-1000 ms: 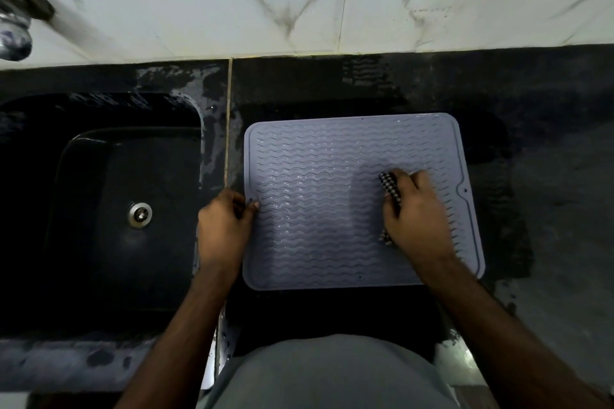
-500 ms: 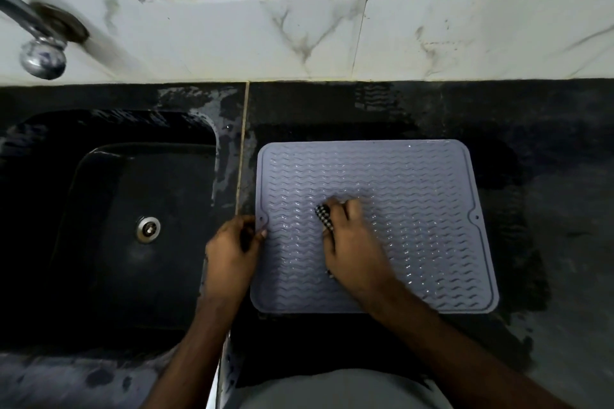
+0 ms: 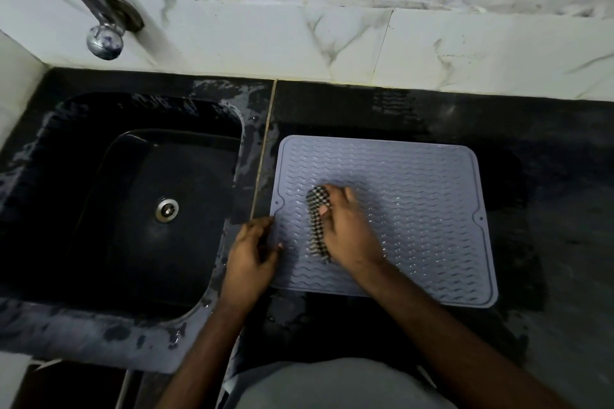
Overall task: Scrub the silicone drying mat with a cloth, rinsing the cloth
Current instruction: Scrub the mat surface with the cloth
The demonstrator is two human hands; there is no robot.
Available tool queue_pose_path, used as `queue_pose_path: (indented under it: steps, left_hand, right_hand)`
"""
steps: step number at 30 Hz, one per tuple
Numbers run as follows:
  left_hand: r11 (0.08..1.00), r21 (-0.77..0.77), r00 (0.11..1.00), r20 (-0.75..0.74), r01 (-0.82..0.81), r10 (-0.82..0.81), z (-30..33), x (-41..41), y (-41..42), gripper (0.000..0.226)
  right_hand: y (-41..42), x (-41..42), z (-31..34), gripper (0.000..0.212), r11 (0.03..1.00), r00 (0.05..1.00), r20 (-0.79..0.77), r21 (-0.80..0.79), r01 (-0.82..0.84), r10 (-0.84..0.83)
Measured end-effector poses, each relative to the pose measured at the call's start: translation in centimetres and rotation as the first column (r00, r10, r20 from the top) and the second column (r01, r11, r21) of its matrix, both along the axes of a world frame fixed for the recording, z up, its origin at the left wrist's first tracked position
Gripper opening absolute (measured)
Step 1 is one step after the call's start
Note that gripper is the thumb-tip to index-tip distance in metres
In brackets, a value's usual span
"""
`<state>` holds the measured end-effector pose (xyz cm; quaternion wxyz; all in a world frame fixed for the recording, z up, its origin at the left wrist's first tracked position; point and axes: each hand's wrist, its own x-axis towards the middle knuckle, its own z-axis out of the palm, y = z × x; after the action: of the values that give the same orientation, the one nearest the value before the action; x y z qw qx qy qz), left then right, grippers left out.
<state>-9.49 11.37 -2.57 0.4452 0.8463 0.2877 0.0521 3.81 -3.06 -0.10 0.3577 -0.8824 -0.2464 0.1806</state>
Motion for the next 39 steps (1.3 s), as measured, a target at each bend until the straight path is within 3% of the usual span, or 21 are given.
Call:
queue_pose_path:
  steps: [3, 7, 13, 17, 25, 39]
  left_hand:
    - [1.000, -0.015, 1.000, -0.009, 0.003, -0.003, 0.0, -0.5, -0.5, 0.052]
    - [1.000, 0.004, 1.000, -0.002, 0.002, -0.002, 0.2, -0.6, -0.9, 0.052]
    - [0.988, 0.139, 0.996, -0.063, 0.066, -0.057, -0.1, -0.3, -1.5, 0.052]
    - [0.981, 0.148, 0.988, -0.112, 0.122, -0.106, -0.3, -0.1, -1.9, 0.052]
    - [0.984, 0.068, 0.981, -0.112, 0.165, -0.157, 0.0, -0.5, -1.1, 0.056]
    - [0.972, 0.001, 0.967, -0.102, 0.235, -0.234, -0.7, -1.0, 0.1, 0.081]
  right_hand:
    - [-4.6, 1.0, 0.5, 0.043, 0.993, 0.991, 0.069, -0.014, 0.117, -0.116]
    - [-11.4, 2.0, 0.6, 0.043, 0.949, 0.953, 0.181, -0.161, 0.271, -0.242]
    - [-15.4, 1.5, -0.3, 0.037, 0.897, 0.897, 0.393, -0.294, 0.330, -0.202]
    - [-14.6, 0.6, -1.9, 0.039, 0.895, 0.922, 0.342, -0.332, 0.297, -0.179]
    - [-11.2, 0.5, -2.3, 0.031, 0.930, 0.934, 0.272, -0.220, 0.293, -0.230]
    - [-1.1, -3.8, -2.7, 0.042, 0.962, 0.980, 0.186, -0.242, 0.122, -0.078]
